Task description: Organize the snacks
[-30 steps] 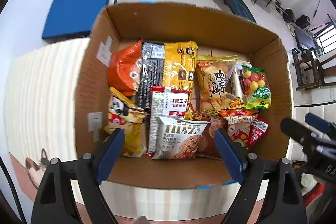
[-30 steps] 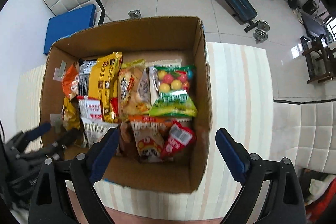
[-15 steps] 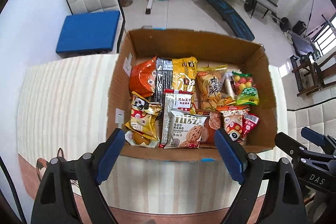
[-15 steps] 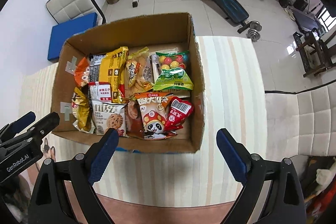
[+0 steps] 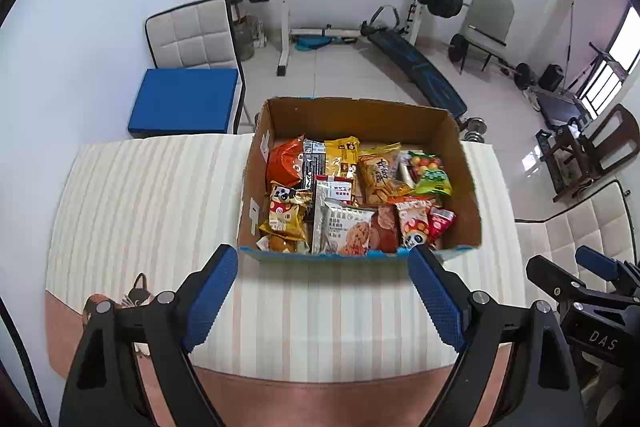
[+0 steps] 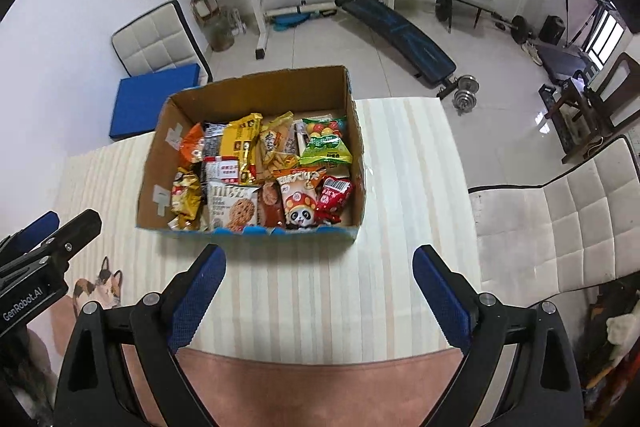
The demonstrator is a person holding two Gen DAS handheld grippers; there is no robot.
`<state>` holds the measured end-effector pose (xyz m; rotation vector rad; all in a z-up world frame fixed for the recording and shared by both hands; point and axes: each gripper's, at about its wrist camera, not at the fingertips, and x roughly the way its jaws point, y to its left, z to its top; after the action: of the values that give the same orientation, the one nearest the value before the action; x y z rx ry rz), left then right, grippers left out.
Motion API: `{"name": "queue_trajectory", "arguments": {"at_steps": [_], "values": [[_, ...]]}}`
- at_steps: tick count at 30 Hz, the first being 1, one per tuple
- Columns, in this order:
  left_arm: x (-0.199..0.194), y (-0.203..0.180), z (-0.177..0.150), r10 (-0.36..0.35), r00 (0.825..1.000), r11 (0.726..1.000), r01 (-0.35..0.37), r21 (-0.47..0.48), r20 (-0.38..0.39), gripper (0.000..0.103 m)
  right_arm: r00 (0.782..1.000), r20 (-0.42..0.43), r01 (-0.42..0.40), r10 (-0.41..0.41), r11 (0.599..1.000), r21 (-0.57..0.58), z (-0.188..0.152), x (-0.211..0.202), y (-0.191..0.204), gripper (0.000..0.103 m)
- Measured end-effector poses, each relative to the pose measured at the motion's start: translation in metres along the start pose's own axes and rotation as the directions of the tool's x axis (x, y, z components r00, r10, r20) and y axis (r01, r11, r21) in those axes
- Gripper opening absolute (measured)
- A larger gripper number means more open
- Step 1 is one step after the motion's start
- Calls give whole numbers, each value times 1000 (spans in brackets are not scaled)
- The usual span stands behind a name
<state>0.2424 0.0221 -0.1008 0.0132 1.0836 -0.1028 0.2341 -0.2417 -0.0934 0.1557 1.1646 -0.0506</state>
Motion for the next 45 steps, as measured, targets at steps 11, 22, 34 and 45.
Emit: {"name": "queue_trajectory", "arguments": {"at_steps": [11, 22, 34, 45], "values": [[-71, -4, -34, -28, 996, 1000, 27, 14, 86, 87, 993, 116, -19, 19, 1000, 0, -47, -85, 5, 97], [-119, -6, -60, -25, 992, 1000, 23, 22, 123, 87, 982, 188, -10, 16, 999, -34, -88, -155, 13, 97], [-139, -8, -73, -33, 986, 999, 31, 17, 165, 88, 979, 203, 10, 0, 999, -50, -107, -173, 16, 101], [-105, -8, -61, 12, 985, 1000, -16, 21, 171, 99, 965, 255, 72, -66, 997, -16, -85, -151, 8, 102]]}}
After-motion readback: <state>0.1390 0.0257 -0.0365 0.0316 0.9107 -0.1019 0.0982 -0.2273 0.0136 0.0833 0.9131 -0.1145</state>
